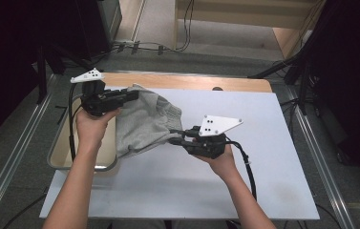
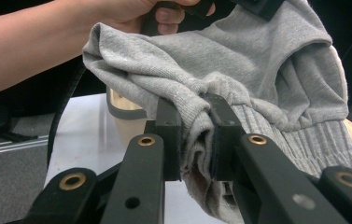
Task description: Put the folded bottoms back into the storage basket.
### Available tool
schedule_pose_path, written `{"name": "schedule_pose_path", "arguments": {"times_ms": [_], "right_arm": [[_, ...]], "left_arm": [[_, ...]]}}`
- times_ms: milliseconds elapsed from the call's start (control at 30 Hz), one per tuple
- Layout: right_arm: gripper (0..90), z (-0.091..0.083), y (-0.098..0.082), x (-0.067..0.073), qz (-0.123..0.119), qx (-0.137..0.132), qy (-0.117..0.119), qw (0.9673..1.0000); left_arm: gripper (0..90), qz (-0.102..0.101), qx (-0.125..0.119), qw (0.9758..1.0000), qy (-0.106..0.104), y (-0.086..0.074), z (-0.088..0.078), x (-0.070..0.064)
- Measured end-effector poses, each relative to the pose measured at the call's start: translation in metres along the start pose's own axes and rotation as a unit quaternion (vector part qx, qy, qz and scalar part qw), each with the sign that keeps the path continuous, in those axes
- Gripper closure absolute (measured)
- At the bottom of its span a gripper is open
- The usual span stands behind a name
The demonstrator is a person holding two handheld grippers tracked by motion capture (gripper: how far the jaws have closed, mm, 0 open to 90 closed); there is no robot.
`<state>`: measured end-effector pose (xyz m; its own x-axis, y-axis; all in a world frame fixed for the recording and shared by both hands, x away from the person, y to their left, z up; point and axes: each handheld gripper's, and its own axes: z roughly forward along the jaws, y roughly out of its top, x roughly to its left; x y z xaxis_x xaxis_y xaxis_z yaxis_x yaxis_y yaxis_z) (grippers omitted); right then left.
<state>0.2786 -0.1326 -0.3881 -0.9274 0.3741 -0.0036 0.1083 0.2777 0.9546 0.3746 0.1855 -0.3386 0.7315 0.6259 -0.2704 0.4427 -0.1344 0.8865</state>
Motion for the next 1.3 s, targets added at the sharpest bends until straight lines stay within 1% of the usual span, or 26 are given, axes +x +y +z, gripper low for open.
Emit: {"name": "schedule_pose_path", "arguments": {"times_ms": [300, 833, 1133, 1300], "right_arm": [[75.4, 0.01, 0.006, 0.001, -0.005, 0.003, 0.007, 1.0], [75.4, 0.026, 0.012, 0.001, -0.006, 0.007, 0.014, 0.9999], [75.4, 0.037, 0.017, 0.002, -0.008, 0.012, 0.02, 0.9997], [75.4, 0.044, 0.021, 0.003, -0.014, 0.012, 0.022, 0.9996]], "left_arm": [[74.7, 0.0, -0.001, 1.0, 0.004, 0.0, -0.008, 0.005], [74.6, 0.0, -0.002, 0.9999, 0.012, -0.001, -0.019, 0.015], [74.6, 0.005, -0.003, 0.9999, 0.015, -0.001, -0.026, 0.02], [74.7, 0.004, -0.004, 0.9998, 0.017, -0.001, -0.03, 0.024]]}}
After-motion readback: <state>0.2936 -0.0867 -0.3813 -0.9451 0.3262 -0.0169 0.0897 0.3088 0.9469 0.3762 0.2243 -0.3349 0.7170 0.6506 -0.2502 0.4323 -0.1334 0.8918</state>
